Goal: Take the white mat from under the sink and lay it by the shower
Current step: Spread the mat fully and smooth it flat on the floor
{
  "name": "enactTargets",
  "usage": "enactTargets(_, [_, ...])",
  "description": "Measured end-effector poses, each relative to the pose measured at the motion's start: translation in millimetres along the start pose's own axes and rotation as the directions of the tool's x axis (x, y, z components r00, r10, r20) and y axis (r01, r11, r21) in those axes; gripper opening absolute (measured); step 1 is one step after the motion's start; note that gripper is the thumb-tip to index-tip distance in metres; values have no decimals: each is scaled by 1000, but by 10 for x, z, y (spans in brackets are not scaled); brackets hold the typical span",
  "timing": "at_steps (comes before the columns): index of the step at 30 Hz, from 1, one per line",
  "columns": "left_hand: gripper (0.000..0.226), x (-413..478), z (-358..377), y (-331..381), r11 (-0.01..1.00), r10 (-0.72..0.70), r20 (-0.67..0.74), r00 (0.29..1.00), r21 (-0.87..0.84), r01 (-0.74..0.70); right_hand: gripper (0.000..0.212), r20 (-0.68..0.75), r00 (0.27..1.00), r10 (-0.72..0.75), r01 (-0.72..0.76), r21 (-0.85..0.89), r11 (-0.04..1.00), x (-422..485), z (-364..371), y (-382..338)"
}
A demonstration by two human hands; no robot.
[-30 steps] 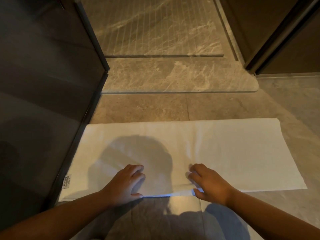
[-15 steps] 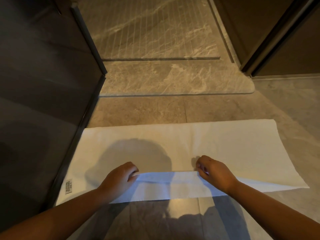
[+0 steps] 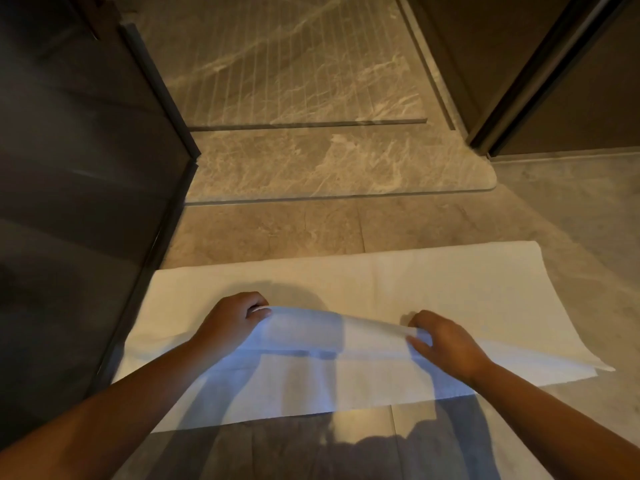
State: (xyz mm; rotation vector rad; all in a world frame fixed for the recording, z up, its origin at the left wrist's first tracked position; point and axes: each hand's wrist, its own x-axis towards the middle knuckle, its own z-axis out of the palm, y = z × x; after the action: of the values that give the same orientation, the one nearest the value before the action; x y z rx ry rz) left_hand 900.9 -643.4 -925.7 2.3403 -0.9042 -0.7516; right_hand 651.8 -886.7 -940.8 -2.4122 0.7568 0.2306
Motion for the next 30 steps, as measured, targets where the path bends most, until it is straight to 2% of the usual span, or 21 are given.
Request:
enactTargets(4, [11, 105, -103, -76, 997, -74, -18, 997, -34, 73, 8, -159, 986, 51, -39, 80, 996, 143, -163, 12])
enactTargets(12, [17, 297, -419, -270, 987, -158, -61, 986, -22, 157, 7, -390, 919, -58, 38, -61, 997, 653, -381, -184])
enactTargets(18, [19, 426, -493, -312, 976, -197, -108, 974, 68, 205, 11, -462, 882, -92, 21, -156, 988, 911, -401, -211])
enactTargets(22, [14, 593, -594, -279, 963, -178, -179, 968, 172, 209, 12, -464, 886, 12, -62, -92, 994, 1034, -362, -192])
enactTargets(30, [13, 983, -800, -97, 947, -92, -267, 959, 274, 167, 12, -557, 824, 102, -114, 14, 993, 1371, -485, -289])
